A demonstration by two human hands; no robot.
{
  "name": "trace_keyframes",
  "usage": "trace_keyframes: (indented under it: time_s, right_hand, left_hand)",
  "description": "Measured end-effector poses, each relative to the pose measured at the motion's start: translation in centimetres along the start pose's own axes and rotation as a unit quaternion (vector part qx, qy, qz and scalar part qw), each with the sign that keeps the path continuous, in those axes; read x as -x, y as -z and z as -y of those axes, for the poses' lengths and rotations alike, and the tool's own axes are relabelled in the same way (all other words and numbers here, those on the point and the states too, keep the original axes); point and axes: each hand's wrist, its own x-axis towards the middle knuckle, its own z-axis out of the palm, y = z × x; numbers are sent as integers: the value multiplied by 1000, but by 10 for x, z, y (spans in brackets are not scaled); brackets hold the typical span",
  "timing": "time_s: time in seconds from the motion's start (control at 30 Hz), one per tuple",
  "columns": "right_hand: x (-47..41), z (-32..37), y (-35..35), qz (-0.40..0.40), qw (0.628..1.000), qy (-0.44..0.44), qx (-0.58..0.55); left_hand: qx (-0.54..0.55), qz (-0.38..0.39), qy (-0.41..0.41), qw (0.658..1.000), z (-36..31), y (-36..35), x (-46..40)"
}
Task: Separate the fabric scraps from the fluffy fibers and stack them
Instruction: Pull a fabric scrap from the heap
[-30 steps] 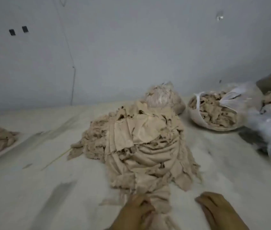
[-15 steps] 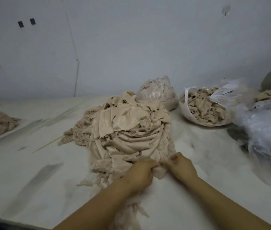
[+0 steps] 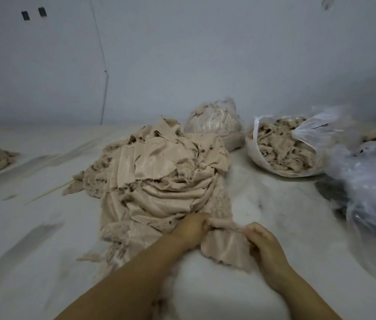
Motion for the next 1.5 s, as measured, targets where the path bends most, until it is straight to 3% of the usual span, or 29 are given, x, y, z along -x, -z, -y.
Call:
trace_keyframes:
  time_s: [0.1, 0.2, 0.37, 0.5, 0.63, 0.73, 0.8, 0.87, 0.9, 0.93, 1.0, 1.03, 1.07, 1.1, 1.13, 1.17, 1.27, 1.33, 1.37, 1.43, 1.5]
  right_hand:
    - [-1, -8, -12, 22, 986, 27, 165]
    - [-5, -14, -20, -29, 960, 52, 275]
    - [0, -12, -10, -54, 974, 30, 216]
    - [-4, -3, -1, -136, 990, -22, 8]
    - [2, -8, 1, -122, 979, 23, 164]
    - [7, -9, -3, -121, 970, 42, 206]
    - [8, -6, -5, -136, 965, 47, 218]
    - [8, -6, -7, -164, 966, 40, 194]
    - [7, -7, -8, -169, 971, 34, 164]
    - [7, -6, -11, -167, 977, 22, 129]
    - [9, -4, -17, -137, 988, -14, 73]
    - [9, -3, -20, -113, 991, -33, 57]
    - [11, -3, -22, -86, 994, -43, 55]
    - [12, -4, -23, -63, 995, -39, 65]
    - [13, -5, -23, -57, 994, -23, 90]
    - [13, -6, -22, -75, 989, 0, 128]
    - [10, -8, -13, -187, 958, 39, 215]
    - [7, -9, -10, -212, 950, 32, 227]
    - [5, -9, -6, -215, 934, 31, 284]
    - [3, -5, 7, -219, 869, 23, 444]
    - [3, 4, 23, -263, 823, 2, 503]
  left_hand:
    - [44, -31, 16, 998, -1, -11, 10]
    - [61, -45, -5, 997, -7, -19, 11]
    - [45, -99, 55, 993, 25, -18, 15]
    - [12, -134, 126, 983, 71, -3, 8]
    - [-49, -168, 54, 983, 91, 3, -6]
    - [-143, -127, 49, 980, 85, 3, -17]
    - [-191, -81, 93, 974, 77, 8, -18]
    - [-144, -28, 116, 982, 57, 14, -9]
    - [-148, -3, 90, 985, 43, 17, -1]
    - [-152, -27, 32, 987, 29, 15, 8]
    - [-95, -137, -98, 981, 5, 9, 21]
    - [2, -163, -111, 980, -10, 6, 27]
    - [120, -112, -61, 985, -22, 3, 29]
    - [255, -18, 10, 967, -33, -3, 29]
    - [370, 40, 55, 927, -39, -11, 28]
    - [422, 47, 74, 902, -42, -19, 26]
    - [457, 9, 81, 886, -44, -38, 26]
    - [429, 0, 64, 901, -42, -46, 25]
    - [395, -11, 53, 917, -40, -47, 24]
    - [316, -26, 44, 947, -37, -46, 17]
    - [236, -6, 47, 971, -38, -48, 13]
